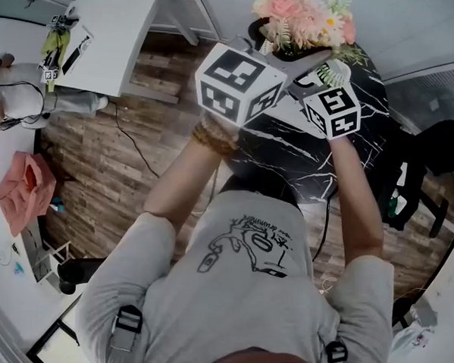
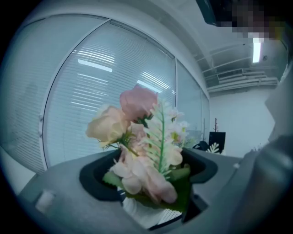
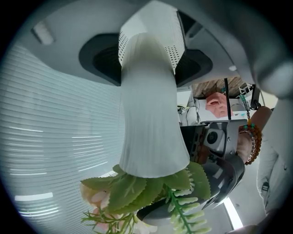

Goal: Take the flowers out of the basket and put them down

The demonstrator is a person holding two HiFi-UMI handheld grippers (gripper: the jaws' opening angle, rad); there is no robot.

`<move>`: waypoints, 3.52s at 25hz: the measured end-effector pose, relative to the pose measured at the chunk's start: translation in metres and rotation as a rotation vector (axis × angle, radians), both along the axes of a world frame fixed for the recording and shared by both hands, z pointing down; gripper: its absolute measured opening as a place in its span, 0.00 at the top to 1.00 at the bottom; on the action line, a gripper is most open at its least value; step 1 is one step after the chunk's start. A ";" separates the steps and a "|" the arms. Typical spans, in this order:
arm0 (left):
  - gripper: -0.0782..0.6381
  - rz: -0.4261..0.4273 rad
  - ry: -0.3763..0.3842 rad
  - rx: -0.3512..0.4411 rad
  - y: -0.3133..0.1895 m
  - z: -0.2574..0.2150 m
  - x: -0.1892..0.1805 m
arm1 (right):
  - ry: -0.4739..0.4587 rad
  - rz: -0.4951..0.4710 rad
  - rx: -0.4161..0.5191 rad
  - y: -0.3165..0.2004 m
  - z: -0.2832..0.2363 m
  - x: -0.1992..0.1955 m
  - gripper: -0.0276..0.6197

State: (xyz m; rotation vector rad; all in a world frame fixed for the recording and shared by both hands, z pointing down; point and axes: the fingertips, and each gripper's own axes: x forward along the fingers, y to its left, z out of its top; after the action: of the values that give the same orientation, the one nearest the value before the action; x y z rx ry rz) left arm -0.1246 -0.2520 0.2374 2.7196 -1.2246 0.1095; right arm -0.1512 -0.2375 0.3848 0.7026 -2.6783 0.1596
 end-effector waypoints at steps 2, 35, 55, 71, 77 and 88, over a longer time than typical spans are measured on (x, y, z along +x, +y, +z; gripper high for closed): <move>0.33 0.002 -0.004 0.006 0.004 -0.005 0.001 | -0.002 -0.001 0.005 0.003 -0.005 0.001 0.38; 0.34 0.293 0.054 0.018 0.056 -0.020 0.178 | 0.040 0.269 0.030 0.043 -0.020 0.180 0.38; 0.35 0.484 0.075 -0.012 0.109 -0.008 0.316 | 0.071 0.462 0.021 0.096 -0.009 0.321 0.38; 0.36 0.503 0.071 -0.083 0.119 0.055 0.331 | 0.075 0.484 -0.019 0.112 0.052 0.337 0.38; 0.36 0.523 0.069 -0.132 0.128 0.094 0.342 | 0.094 0.495 -0.038 0.120 0.089 0.349 0.38; 0.37 0.538 0.036 -0.197 0.140 0.159 0.351 | 0.087 0.490 -0.075 0.132 0.157 0.354 0.38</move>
State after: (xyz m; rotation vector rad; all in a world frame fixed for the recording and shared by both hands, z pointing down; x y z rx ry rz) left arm 0.2265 -0.1121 0.3961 2.7780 -0.4182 0.2275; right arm 0.2024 -0.1051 0.5419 1.2963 -2.3563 0.3434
